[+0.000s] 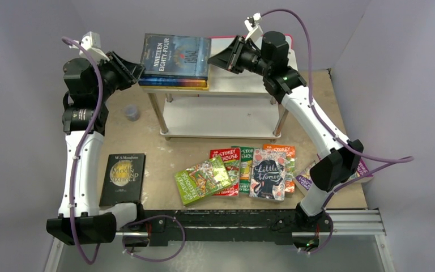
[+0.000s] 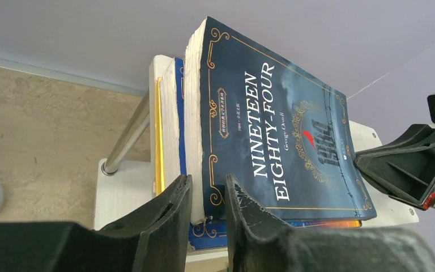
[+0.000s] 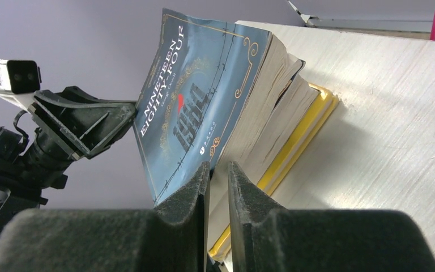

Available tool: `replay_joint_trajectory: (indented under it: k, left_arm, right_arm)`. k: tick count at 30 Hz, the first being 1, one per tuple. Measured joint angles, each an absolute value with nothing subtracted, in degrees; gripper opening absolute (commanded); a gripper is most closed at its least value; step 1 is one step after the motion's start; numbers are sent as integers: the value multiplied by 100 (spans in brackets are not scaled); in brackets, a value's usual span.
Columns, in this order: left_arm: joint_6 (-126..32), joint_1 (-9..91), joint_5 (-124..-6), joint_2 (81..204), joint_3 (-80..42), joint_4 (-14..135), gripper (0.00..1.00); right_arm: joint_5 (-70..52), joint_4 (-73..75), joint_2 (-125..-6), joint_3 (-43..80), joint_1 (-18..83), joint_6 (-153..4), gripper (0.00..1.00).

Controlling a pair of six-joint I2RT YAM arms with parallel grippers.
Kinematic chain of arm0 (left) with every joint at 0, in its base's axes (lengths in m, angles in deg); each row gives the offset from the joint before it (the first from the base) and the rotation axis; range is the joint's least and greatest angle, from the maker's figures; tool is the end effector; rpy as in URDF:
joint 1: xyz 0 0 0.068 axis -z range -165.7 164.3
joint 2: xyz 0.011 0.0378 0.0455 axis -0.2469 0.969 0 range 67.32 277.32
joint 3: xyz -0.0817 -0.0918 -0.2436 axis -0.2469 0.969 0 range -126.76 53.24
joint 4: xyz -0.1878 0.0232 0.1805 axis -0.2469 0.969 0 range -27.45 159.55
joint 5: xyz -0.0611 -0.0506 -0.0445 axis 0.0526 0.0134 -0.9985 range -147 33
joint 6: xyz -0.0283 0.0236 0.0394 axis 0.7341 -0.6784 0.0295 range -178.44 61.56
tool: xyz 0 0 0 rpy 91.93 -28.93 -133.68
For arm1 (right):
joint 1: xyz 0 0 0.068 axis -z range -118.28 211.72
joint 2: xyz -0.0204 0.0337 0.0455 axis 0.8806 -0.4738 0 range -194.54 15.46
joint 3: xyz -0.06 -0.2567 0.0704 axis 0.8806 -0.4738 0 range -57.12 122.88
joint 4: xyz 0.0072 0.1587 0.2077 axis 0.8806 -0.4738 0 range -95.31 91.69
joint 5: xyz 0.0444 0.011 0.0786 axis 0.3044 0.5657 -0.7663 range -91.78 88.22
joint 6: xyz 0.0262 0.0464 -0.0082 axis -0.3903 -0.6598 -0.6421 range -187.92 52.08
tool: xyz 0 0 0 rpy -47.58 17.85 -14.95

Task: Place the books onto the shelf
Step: Place the book on the shelf.

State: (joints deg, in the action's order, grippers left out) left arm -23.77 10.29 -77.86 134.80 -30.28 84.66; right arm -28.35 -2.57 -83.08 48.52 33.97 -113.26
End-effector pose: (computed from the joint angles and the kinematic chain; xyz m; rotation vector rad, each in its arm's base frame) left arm 0.2448 0.0044 0.4715 -0.2968 1.6935 -0.7045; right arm 0.3471 0.2007 0.4697 -0.1515 1.6854 1.3394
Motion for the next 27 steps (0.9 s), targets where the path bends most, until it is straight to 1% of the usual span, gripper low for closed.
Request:
replay_joint_trajectory:
  k: [1, 4, 15, 23, 27]
  left_arm:
    - [-2381, 1026, -7811, 13476, -3028, 8464, 25]
    - [-2425, 1024, -7821, 13449, -3028, 8481, 29]
    - [-2663, 1024, -7800, 13312, -3116, 8837, 29]
    - [-2831, 1024, -7719, 13150, -3151, 9056, 19]
    - [-2917, 1024, -7695, 13111, -3151, 9132, 19]
  right_arm:
    - [-2846, -246, -8328, 4876, 3397, -11324, 17]
    - [-2854, -222, -8356, 4894, 3397, -11328, 17]
    - [-2854, -191, -8358, 4894, 3390, -11326, 17]
    - [-2856, -182, -8358, 4894, 3353, -11330, 15]
    - [-2856, -178, -8358, 4894, 3347, -11337, 15]
